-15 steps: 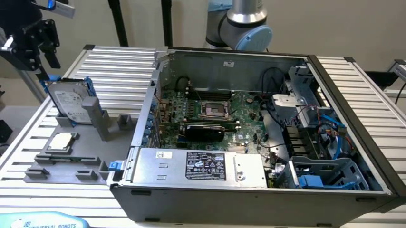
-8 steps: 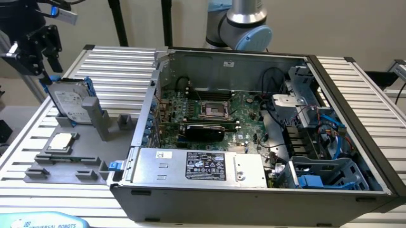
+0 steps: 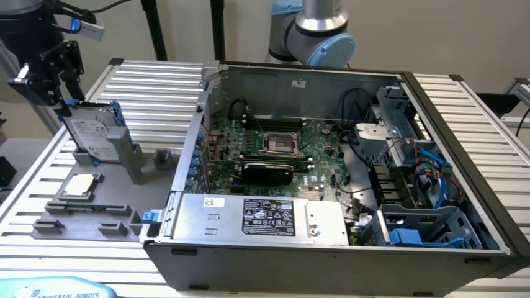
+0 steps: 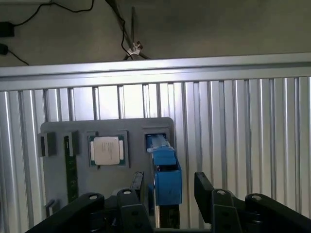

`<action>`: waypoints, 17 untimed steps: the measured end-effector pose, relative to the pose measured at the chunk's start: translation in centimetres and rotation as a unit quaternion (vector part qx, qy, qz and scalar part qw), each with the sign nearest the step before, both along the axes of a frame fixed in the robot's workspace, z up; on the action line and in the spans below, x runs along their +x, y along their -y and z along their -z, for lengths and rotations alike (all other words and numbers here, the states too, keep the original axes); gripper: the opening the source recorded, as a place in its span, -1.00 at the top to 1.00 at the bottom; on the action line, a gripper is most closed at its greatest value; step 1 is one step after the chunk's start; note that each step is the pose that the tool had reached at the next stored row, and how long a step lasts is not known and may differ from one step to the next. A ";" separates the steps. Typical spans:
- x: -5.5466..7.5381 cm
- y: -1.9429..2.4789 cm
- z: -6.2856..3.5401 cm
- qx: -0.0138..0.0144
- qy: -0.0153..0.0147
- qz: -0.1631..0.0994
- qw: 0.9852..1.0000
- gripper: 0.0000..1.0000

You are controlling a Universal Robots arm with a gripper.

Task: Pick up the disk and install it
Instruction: 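Pick up the disk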

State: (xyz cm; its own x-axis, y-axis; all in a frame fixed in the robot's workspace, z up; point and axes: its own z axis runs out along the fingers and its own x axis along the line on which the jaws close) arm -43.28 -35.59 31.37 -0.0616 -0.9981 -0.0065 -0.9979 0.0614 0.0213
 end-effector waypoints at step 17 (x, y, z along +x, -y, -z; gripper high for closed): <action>-0.1 -0.24 2.89 0.000 0.000 0.000 1.000 -0.08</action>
State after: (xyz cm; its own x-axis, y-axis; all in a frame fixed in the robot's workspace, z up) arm -43.36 -35.35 28.47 -0.0615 -0.9981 -0.0065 -0.9979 0.0614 0.0212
